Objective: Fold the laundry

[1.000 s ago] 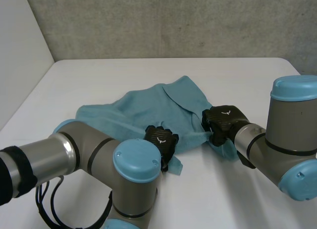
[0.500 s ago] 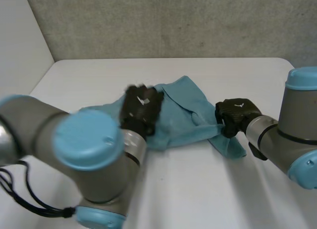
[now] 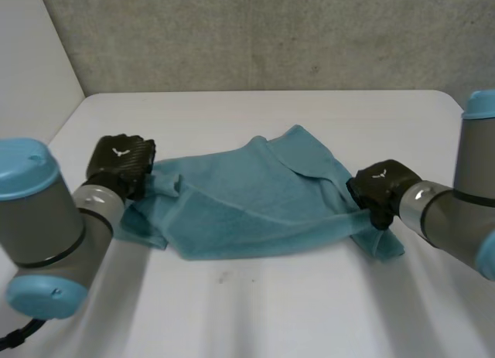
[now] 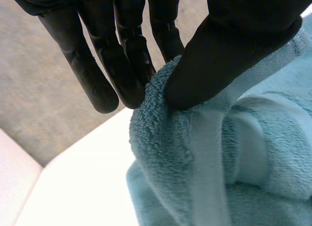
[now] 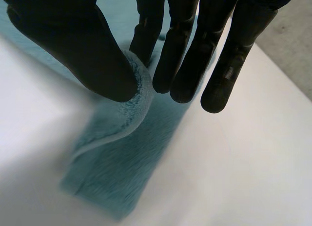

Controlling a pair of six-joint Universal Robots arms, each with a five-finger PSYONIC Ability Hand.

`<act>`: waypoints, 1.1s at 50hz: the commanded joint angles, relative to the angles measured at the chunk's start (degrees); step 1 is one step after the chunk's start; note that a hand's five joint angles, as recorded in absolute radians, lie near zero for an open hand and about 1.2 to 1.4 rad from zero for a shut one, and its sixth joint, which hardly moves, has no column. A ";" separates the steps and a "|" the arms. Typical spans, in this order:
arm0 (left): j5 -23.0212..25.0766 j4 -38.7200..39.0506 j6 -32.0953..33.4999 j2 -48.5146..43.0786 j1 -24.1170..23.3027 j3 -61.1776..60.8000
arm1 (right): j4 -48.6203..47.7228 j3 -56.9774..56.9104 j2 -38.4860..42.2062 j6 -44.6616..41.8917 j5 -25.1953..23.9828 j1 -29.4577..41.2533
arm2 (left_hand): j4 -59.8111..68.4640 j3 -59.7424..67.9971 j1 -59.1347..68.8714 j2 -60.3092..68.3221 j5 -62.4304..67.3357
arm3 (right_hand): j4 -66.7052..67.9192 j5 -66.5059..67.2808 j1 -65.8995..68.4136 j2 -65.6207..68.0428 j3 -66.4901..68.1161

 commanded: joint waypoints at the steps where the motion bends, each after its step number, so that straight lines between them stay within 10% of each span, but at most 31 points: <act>1: 0.08 0.38 0.29 -7.13 -1.30 12.52 | -5.78 -11.16 7.27 1.18 4.50 0.90 | 10.29 10.46 13.91 10.34 11.65 | 11.75 13.25 23.83 12.73 12.11; 14: 0.26 10.83 -0.33 -4.94 0.11 43.24 | -29.25 -36.95 2.00 3.74 15.25 1.17 | 10.29 10.46 13.91 10.34 11.65 | 11.75 13.25 23.83 12.73 12.11; 32: 2.53 16.46 -16.84 -2.65 9.95 12.25 | -24.69 3.89 -9.51 3.30 8.48 0.47 | 10.29 10.46 13.91 10.34 11.65 | 11.75 13.25 23.83 12.73 12.11; 50: 7.11 8.92 -13.97 -10.39 10.21 -1.41 | -23.98 11.65 -0.19 5.31 6.98 2.05 | 10.29 10.46 13.91 10.34 11.65 | 11.75 13.25 23.83 12.73 12.11; 55: 7.03 3.56 -8.96 -7.94 10.83 -1.58 | -23.89 11.39 -0.63 8.03 6.98 2.22 | -23.36 -23.20 -19.75 -23.32 -22.01 | 11.75 13.25 23.83 12.73 12.11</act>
